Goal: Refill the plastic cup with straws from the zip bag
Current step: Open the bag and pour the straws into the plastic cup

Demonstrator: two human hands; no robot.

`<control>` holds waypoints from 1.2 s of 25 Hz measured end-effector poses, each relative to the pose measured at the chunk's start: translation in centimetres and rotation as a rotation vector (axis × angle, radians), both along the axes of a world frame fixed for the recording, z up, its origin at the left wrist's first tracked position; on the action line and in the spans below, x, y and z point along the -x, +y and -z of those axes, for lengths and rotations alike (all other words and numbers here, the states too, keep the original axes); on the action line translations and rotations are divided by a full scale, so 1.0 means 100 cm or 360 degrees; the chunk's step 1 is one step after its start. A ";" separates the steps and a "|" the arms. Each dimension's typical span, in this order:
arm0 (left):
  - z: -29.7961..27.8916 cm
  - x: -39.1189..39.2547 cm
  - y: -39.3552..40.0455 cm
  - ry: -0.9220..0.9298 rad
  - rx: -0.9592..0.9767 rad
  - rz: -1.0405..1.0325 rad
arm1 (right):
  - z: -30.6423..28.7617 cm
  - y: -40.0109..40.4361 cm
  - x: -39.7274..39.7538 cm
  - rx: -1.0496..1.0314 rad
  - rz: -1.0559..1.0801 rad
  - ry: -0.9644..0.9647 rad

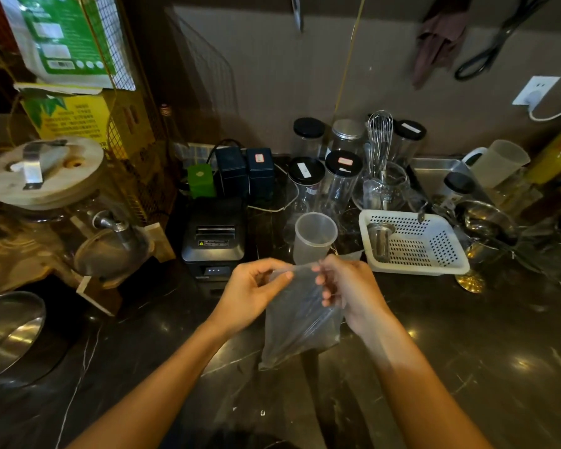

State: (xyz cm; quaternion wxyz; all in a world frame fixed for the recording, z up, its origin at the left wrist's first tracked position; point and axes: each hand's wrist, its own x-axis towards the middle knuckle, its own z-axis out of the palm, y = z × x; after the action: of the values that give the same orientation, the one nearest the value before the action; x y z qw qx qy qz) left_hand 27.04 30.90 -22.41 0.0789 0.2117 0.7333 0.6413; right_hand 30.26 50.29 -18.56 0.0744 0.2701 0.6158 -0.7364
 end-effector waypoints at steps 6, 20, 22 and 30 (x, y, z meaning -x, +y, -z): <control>-0.022 -0.001 0.016 -0.0145 0.0055 -0.0066 | 0.001 -0.010 -0.005 0.0010 0.0000 0.0052; -0.057 0.014 0.007 -0.0142 0.0676 0.0317 | 0.000 -0.007 -0.019 0.0091 -0.0188 0.0321; -0.060 0.016 0.010 -0.0118 0.0707 0.0250 | -0.002 -0.003 -0.020 0.0048 -0.0210 0.0340; -0.058 0.017 0.033 -0.0608 0.0357 -0.0176 | -0.004 0.003 -0.024 0.0041 -0.0124 0.0251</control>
State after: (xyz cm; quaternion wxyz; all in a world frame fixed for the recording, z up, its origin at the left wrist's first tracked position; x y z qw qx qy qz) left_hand 25.37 34.16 -16.58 0.2040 0.0358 0.7821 0.5877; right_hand 32.65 50.59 -18.13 0.0577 0.1863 0.6201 -0.7599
